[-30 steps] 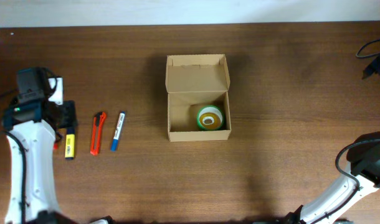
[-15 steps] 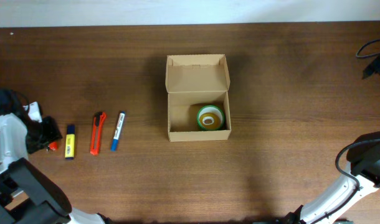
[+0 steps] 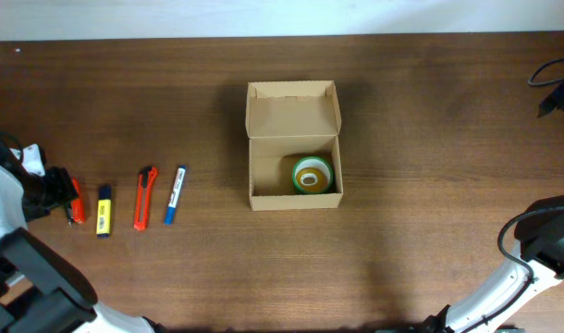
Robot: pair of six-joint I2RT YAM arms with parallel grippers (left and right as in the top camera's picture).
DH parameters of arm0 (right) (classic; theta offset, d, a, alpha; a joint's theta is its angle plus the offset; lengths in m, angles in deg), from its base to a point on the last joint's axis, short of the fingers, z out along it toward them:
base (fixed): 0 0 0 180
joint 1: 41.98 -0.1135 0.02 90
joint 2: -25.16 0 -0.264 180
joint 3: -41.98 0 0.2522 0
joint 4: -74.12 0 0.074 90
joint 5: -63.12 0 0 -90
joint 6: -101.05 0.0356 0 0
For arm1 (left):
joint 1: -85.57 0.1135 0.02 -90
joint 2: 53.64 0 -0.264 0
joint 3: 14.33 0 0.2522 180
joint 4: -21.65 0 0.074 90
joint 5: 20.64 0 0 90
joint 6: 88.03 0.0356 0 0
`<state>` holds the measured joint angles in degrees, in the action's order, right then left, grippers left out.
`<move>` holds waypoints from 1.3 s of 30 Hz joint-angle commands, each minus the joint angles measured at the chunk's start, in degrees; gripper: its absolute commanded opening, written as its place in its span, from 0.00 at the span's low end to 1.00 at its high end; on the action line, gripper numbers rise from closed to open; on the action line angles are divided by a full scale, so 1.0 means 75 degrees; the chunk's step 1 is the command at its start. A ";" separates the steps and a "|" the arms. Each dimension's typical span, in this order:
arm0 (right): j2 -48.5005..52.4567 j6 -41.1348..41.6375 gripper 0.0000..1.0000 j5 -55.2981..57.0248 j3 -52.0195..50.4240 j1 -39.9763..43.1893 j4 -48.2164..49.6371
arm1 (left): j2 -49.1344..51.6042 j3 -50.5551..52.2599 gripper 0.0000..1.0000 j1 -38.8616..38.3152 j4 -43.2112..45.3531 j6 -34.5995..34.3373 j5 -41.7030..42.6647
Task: Pack container
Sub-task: 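Lift the left gripper out and move it to the red stapler, then lower the left gripper onto the red stapler and grasp it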
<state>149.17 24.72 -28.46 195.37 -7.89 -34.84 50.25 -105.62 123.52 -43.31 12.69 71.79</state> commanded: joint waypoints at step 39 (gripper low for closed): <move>-0.0213 0.0012 0.99 0.0041 -0.0020 0.0009 0.0003 | 0.1935 -0.0632 0.37 0.0026 0.0219 0.0507 -0.0184</move>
<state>149.17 24.72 -28.46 195.37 -7.89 -34.84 63.98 -109.27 123.52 -41.95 15.44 70.83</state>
